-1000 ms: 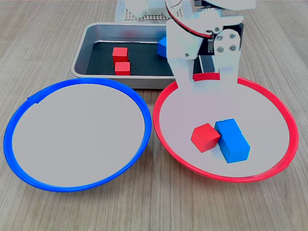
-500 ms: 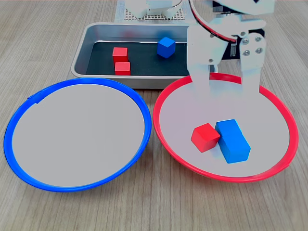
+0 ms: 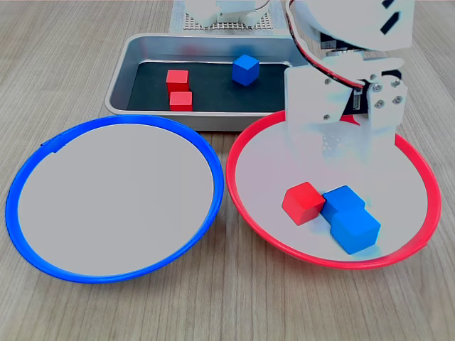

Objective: Resolve any anomalies and move all blocks to matching dishes

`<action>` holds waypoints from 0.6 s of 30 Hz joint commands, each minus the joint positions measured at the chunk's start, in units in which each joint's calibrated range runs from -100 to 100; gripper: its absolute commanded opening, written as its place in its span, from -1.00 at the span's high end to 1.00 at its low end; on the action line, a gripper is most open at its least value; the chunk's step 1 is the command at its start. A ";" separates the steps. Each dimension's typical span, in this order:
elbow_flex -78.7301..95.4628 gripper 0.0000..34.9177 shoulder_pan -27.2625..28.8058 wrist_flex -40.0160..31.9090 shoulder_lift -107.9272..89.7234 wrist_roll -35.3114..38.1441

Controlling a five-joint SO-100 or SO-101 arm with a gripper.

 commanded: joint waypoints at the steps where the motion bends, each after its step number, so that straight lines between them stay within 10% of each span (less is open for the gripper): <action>1: -2.30 0.18 1.41 -0.80 -0.80 1.12; 13: -0.21 0.25 3.86 -2.53 -2.51 3.61; 18: 1.52 0.86 2.64 -2.95 -2.68 3.52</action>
